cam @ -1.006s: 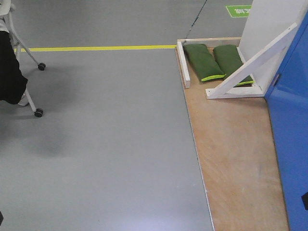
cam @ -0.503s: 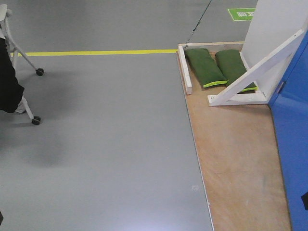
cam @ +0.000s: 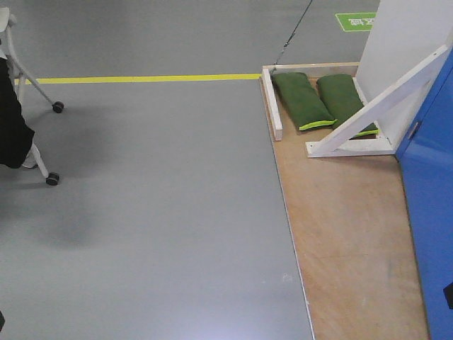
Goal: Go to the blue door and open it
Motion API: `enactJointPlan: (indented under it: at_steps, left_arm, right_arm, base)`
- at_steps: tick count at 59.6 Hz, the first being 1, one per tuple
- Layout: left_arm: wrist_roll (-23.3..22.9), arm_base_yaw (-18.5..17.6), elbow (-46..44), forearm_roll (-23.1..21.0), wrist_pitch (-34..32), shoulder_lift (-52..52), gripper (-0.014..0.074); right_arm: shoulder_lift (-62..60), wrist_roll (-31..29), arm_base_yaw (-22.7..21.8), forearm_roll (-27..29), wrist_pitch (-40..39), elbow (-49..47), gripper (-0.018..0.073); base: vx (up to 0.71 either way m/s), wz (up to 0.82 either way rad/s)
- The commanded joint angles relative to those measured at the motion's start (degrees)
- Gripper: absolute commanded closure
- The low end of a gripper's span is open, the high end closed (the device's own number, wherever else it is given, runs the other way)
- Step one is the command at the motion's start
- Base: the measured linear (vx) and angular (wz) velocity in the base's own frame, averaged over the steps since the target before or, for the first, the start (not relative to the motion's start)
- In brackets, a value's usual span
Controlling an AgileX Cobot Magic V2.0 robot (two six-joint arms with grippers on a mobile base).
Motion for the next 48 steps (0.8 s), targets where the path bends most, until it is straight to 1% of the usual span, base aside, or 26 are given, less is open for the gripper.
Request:
enactJointPlan:
  at_steps: [1, 6, 10, 15, 19, 24, 32, 42, 48]
  left_arm:
    - [-0.2, -0.3, -2.0, -0.3, -4.4, -1.0, 0.0526]
    - [-0.2, -0.3, -2.0, -0.3, -4.4, -1.0, 0.0526]
    - [-0.2, -0.3, -2.0, -0.3, -4.4, -1.0, 0.0526]
    - [-0.2, -0.3, -2.0, -0.3, -4.4, -1.0, 0.0526]
    - [-0.2, -0.3, -2.0, -0.3, -4.4, -1.0, 0.0526]
    - [-0.2, -0.3, -2.0, -0.3, -4.4, -1.0, 0.0526]
    - [-0.2, -0.3, -2.0, -0.3, -4.4, -1.0, 0.0526]
    - [-0.2, -0.3, -2.0, -0.3, -4.4, -1.0, 0.0526]
    - [-0.2, -0.3, -2.0, -0.3, -4.4, -1.0, 0.0526]
  right_arm:
    - [0.2, -0.6, -0.3, -0.3, -4.3, -0.4, 0.0564]
    - [3.4, -0.6, -0.3, -0.3, -0.8, -4.7, 0.0564]
    - [7.7, -0.6, -0.3, -0.3, 4.2, -11.0, 0.0564]
    - [13.3, -0.6, -0.2, -0.3, 8.5, -17.9, 0.0564]
    - [18.2, -0.6, -0.3, -0.4, 10.0, -24.0, 0.0564]
    - [23.2, -0.6, -0.3, -0.4, 9.9, -29.7, 0.0564]
    - [30.4, -0.6, -0.3, -0.4, 9.8, -34.3, 0.0564]
    - [35.7, -0.6, -0.4, -0.5, 8.8, -34.1, 0.0564]
    - [37.9, -0.6, -2.7, -0.4, 8.7, -34.1, 0.0564]
  base:
    - [0.0, 0.0]
    - [0.0, 0.0]
    - [0.0, 0.0]
    - [0.0, 0.0]
    - [0.0, 0.0]
    - [0.0, 0.0]
    - [0.0, 0.0]
    - [0.0, 0.0]
    - [0.0, 0.0]
